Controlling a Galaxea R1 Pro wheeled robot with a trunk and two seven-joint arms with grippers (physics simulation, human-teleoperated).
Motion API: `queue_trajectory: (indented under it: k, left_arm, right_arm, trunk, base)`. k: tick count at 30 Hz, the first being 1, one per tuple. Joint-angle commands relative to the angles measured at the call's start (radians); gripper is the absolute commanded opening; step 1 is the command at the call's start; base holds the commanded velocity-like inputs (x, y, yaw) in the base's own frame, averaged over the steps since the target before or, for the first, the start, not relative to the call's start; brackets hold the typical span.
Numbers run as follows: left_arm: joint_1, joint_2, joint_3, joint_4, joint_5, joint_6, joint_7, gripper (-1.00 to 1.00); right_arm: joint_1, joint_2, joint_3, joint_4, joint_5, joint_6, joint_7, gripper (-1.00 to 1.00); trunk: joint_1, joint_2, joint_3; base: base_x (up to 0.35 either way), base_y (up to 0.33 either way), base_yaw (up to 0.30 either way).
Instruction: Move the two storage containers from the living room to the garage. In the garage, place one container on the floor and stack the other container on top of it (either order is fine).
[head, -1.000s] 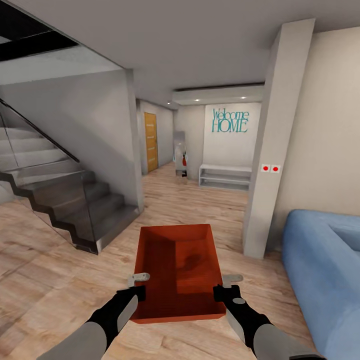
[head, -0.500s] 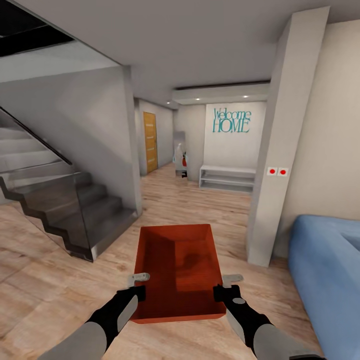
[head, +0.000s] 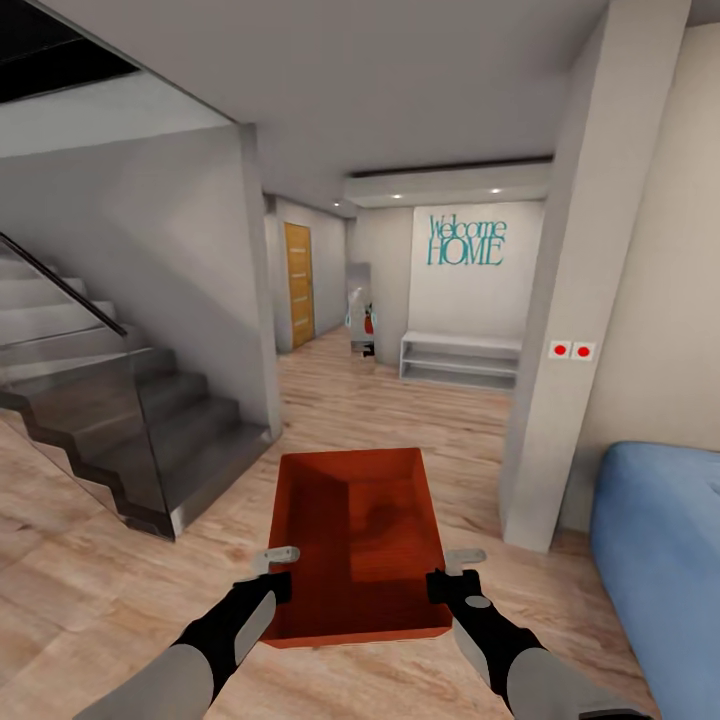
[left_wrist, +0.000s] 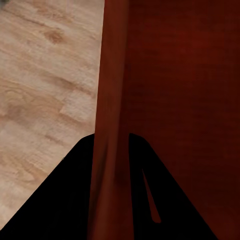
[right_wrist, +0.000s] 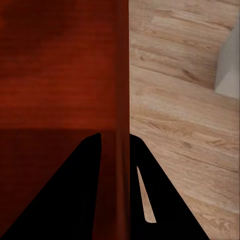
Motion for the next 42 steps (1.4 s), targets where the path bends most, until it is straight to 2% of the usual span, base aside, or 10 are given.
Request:
queue_trajectory:
  k: [1,42]
  left_arm:
    - [-0.001,0.05,0.064,-0.005,-0.028,-0.012,0.023,-1.0]
    - [-0.001,0.055,0.064,-0.002,-0.026,-0.012,0.023,-1.0]
  right_arm:
    - [0.0,-0.001,-0.018,0.003,0.004,-0.002,-0.007,-1.0]
    - [0.0,-0.003,-0.019,0.002,0.004,-0.005,-0.007,-1.0]
  trunk:
    - [0.001,-0.001,-0.002]
    - [0.001,-0.001,-0.002]
  base:
    - [0.322,0.0,0.0]
    - [0.322,0.0,0.0]
